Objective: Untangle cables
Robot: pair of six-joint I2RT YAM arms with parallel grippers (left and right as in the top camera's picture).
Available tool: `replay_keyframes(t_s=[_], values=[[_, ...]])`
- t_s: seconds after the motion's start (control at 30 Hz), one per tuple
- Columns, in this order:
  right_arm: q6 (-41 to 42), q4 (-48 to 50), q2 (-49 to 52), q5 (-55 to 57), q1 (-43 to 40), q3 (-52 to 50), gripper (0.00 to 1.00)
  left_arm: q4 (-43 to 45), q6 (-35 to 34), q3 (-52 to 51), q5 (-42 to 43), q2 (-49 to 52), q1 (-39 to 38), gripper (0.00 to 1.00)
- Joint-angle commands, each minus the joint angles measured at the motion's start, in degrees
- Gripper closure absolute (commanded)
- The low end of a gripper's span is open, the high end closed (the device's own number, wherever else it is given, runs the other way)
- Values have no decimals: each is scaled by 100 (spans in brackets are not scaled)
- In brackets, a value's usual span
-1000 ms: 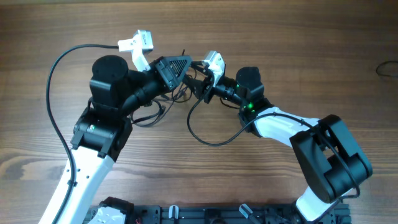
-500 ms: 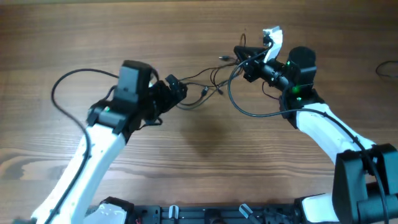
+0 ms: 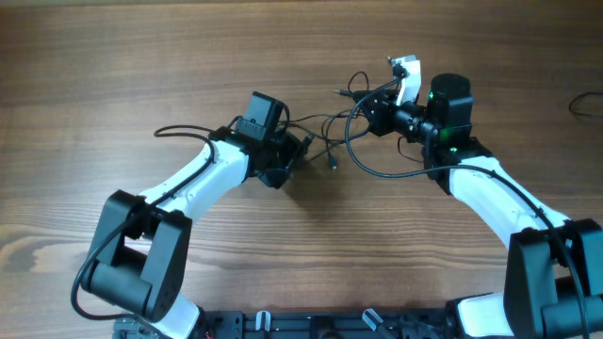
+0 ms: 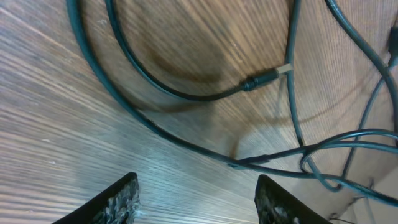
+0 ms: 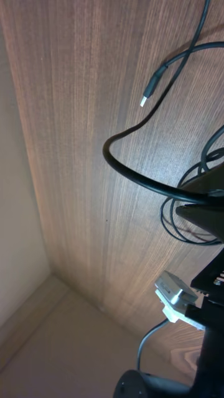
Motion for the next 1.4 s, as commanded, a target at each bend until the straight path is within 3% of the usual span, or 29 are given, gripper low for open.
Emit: replay_keyframes(t_s=[0.0,0.07,0.13,0.27,0.43,0.47,0.5,0.6,0.7,0.77,0.87,1.0,1.03,1.2,1.3,1.37], values=[[-81,-74,-138,-101,17,26,96,188,-636,35,22,142,-37,43],[-81,-120,-138,-98,17,26,96,188,-1012,35,33,271,-68,44],[-79,-173,-138,-98,24,26,96,269,-1397,35,238,461,-122,39],[-76,-317,-138,-103,72,26,95,1110,-2085,35,535,761,-380,34],[-76,-365,-138,-313,72,26,96,1493,-2643,35,466,1307,-479,64],[-79,-409,-138,-310,72,26,96,1486,-2621,35,450,1388,-479,81],[-83,-505,-138,-284,72,26,96,1464,-2468,35,455,1421,-479,96],[-293,-920,-138,278,-2,26,96,1067,-1659,35,457,1403,-433,96],[-450,-1550,-302,1379,-396,28,96,-339,-605,35,457,1314,-168,96],[-439,-2107,-599,2124,-1014,68,96,-1198,444,35,457,1283,105,96],[-380,-3539,-1165,3200,-2264,391,96,-1799,1436,35,455,1250,516,96],[-326,-4063,-1453,2756,-3246,603,96,-1937,1803,35,452,1220,981,96],[-192,-4074,-1458,2597,-3324,601,96,-2076,2197,35,433,1110,1266,96],[-195,-3816,-1453,1606,-3134,601,96,-2406,3180,35,389,205,2059,96],[-238,-3657,-1453,1132,-2614,601,96,-2529,3974,35,509,-763,2332,96],[-387,-3657,-1394,1202,-2164,595,96,-2514,4157,35,754,-1397,2452,95]])
